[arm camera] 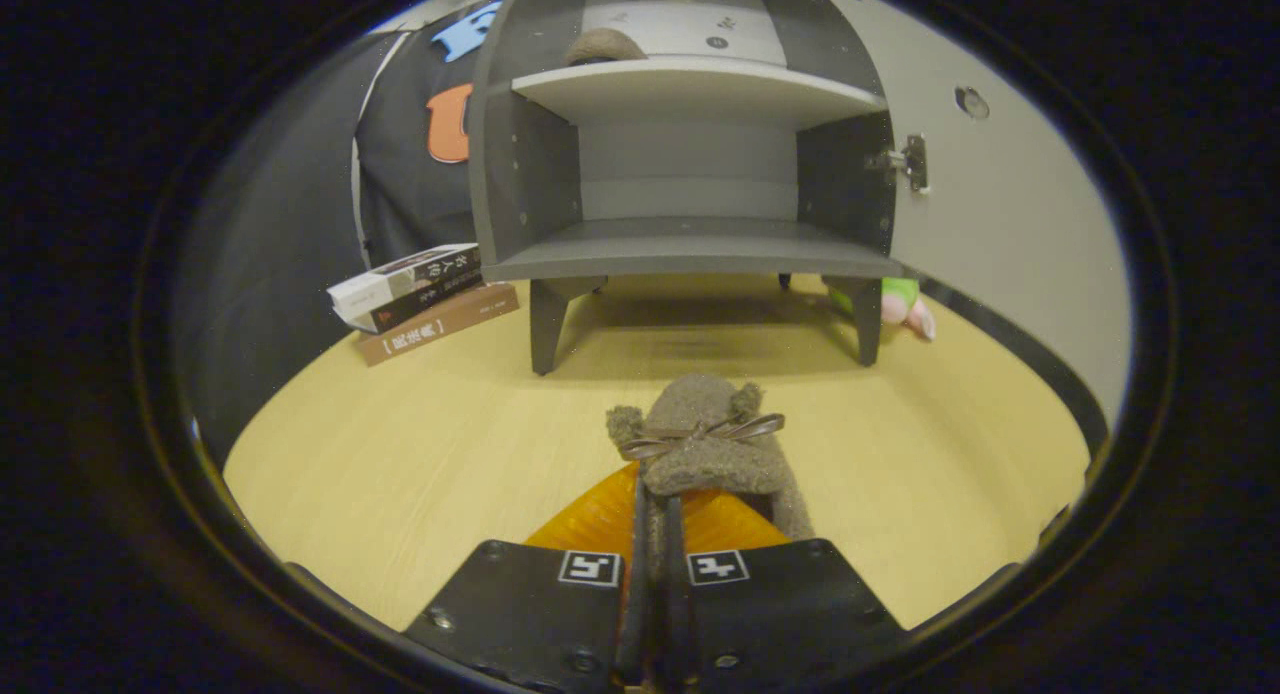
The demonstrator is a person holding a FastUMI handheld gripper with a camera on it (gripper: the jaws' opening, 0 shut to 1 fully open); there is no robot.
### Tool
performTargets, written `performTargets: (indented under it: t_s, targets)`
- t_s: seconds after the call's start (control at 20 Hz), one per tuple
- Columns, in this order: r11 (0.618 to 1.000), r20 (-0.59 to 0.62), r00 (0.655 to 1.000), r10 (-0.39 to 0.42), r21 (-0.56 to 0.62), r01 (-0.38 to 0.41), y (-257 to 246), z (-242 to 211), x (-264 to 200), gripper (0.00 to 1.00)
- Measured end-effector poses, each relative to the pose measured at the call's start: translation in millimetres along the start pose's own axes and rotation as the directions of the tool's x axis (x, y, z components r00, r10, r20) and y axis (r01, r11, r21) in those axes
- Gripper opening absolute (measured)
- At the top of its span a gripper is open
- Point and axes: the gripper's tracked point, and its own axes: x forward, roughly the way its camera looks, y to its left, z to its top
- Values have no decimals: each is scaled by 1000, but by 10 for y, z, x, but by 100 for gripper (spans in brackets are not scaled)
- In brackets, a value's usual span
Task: Open the shoe cabinet door, grab the shoes and put them into the shoe cabinet, then close the shoe cabinet door.
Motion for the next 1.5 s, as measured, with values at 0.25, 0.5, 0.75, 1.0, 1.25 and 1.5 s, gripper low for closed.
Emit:
performTargets:
  t_s: [0.25,0.5,0.75,1.0,1.25,1.5]
  targets:
    - [999,109,993,37,0,-38,23,108,-248,6]
    - [998,191,981,38,-51,-29,9,274,-709,6]
    - [992,276,959,70,-117,-38,94,533,-1260,6]
    - [982,392,911,127,-182,-58,292,996,-1934,6]
    - [971,503,845,182,-228,-73,533,1649,-2737,6]
    - [971,620,763,182,-238,-39,578,2420,-3476,6]
